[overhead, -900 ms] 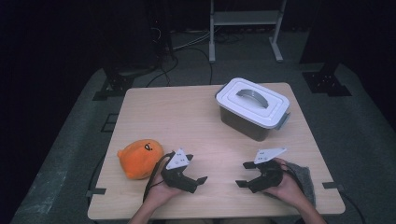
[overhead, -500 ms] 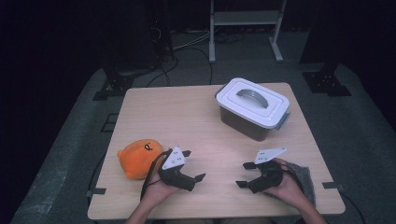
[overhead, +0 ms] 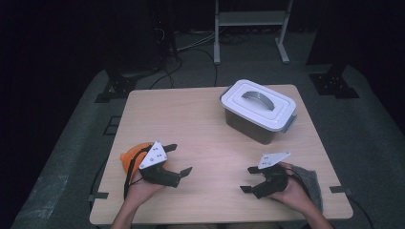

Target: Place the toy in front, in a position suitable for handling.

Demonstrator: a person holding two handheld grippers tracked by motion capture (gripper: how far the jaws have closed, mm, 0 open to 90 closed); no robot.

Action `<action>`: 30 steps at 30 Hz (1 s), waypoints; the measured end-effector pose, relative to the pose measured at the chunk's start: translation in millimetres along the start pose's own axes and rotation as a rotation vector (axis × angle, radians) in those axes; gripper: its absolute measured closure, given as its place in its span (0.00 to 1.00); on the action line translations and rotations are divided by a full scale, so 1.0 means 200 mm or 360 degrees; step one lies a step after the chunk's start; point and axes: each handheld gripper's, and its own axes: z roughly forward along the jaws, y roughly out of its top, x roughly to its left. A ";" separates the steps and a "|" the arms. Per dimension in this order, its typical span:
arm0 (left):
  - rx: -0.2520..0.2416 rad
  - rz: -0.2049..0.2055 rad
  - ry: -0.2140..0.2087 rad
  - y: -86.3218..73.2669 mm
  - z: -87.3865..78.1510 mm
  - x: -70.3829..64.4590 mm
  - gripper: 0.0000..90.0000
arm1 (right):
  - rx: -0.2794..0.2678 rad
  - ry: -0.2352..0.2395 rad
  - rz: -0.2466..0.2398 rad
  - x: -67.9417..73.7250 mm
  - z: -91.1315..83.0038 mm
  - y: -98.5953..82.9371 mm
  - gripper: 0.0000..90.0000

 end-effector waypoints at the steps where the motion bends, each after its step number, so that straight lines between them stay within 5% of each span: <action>1: -0.0004 0.0002 0.0013 0.00 -0.02 0.02 0.09 | -0.0004 -0.0002 -0.0002 0.00 0.00 0.00 0.21; 15: -0.0029 -0.0060 0.0171 -0.07 -0.32 0.23 0.14 | -0.0003 0.0007 0.0003 0.00 -0.01 0.00 0.21; 30: 0.0048 -0.0134 0.0224 -0.22 -0.39 0.35 0.19 | -0.0001 0.0019 -0.0002 0.00 -0.01 0.00 0.22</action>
